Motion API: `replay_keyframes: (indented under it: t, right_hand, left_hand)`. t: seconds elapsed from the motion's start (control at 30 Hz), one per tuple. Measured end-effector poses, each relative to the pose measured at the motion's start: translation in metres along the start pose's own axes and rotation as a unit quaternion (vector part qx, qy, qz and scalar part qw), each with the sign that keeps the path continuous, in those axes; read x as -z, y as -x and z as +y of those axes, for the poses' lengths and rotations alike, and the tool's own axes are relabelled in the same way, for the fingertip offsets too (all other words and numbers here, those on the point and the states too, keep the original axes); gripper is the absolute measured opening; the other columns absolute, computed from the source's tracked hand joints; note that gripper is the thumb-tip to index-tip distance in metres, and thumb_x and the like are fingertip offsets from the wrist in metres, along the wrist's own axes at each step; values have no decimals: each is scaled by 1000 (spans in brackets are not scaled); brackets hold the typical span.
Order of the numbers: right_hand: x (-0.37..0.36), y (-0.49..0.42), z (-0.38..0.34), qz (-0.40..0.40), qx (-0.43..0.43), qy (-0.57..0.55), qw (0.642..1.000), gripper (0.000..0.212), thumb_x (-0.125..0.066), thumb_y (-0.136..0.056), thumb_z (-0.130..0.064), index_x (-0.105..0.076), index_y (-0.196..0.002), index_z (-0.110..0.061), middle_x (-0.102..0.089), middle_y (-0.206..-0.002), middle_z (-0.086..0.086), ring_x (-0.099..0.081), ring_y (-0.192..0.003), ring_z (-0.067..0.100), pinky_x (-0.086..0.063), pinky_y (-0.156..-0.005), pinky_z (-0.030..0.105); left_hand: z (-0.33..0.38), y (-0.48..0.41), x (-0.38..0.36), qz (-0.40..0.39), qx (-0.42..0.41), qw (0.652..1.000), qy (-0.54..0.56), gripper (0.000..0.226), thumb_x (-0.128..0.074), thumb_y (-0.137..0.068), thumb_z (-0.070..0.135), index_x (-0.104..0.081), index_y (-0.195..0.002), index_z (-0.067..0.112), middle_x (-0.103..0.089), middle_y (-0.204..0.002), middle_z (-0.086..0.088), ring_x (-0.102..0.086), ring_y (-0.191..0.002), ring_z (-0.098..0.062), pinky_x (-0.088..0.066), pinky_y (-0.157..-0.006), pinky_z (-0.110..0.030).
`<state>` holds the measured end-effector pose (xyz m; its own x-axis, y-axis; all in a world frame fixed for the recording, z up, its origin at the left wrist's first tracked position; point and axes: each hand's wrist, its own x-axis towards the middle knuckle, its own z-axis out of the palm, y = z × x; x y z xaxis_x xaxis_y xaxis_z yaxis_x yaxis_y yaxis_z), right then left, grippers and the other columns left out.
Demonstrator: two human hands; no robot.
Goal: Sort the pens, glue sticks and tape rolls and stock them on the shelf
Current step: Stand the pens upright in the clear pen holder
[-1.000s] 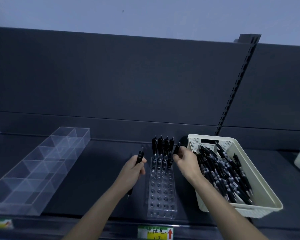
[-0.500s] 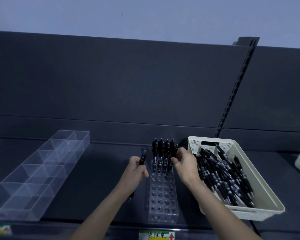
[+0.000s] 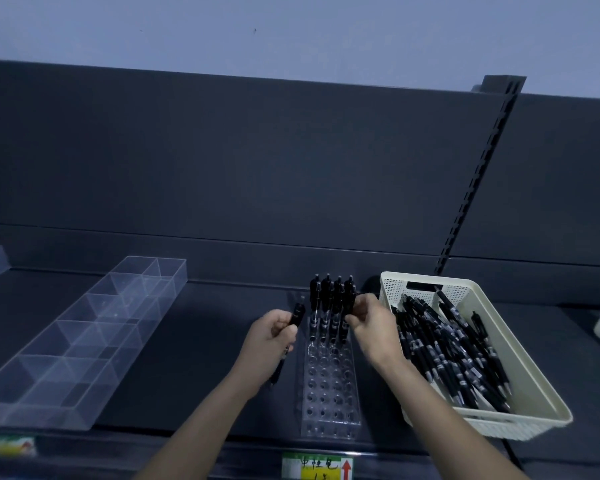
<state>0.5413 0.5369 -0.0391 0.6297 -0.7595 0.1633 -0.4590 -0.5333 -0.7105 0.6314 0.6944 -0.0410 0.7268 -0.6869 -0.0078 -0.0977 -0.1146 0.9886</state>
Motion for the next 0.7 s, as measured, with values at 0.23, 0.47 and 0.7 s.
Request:
replay_keyframes:
  t: [0.23, 0.47, 0.7]
  right_hand:
    - [9, 25, -20, 29, 57, -76, 995, 5, -67, -82, -11, -70, -87, -9, -63, -86, 1, -57, -76, 10, -45, -78, 23]
    - [6, 25, -39, -80, 29, -153, 985, 29, -66, -83, -15, -52, -57, -12, -45, -52, -8, -39, -52, 7, -34, -54, 18]
    - [32, 2, -37, 31, 71, -131, 988, 4, -61, -87, -13, -59, -84, -14, -69, -85, 11, -64, -85, 29, -50, -85, 45]
  left_hand:
    - [5, 0, -6, 49, -40, 996, -66, 14, -70, -80, 9, -58, -78, 17, -62, -79, 1, -57, -73, -7, -46, -65, -12]
    - [9, -1, -22, 28, -97, 991, -91, 33, -77, -71, 6, -47, -68, 20, -48, -64, 5, -44, -60, -9, -41, -59, -14]
    - [-18, -6, 0, -57, -162, 924, -342, 17, -59, -90, 20, -67, -103, 15, -64, -105, 5, -52, -100, -9, -40, -89, -17]
